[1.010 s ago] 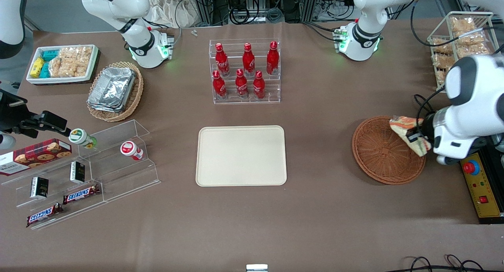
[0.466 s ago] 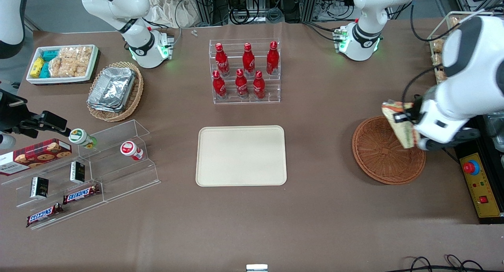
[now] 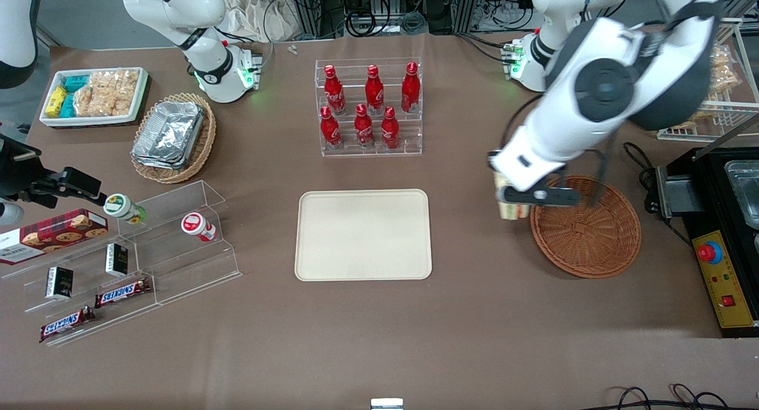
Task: Place sandwich from basket to tray
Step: 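Carry the sandwich with the left gripper over the cream tray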
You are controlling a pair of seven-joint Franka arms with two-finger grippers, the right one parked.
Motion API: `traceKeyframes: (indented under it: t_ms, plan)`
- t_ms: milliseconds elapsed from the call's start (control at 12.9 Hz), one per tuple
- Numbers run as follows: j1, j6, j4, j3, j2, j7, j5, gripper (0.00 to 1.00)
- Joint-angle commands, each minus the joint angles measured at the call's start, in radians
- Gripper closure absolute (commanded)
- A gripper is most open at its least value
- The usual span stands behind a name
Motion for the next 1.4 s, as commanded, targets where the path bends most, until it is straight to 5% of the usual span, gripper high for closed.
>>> traceKeyframes:
  t_ms: [0, 1010, 1087, 1165, 1320]
  plan:
    - [-0.086, 0.113, 0.017, -0.003, 0.100, -0.089, 0.024, 0.91]
    - [-0.247, 0.502, 0.014, 0.006, 0.522, -0.360, 0.395, 0.87]
    - [-0.247, 0.503, 0.014, 0.006, 0.528, -0.379, 0.400, 0.60]
    - [-0.247, 0.503, 0.014, 0.005, 0.528, -0.396, 0.402, 0.01]
    - [-0.246, 0.502, 0.015, 0.005, 0.517, -0.466, 0.400, 0.00]
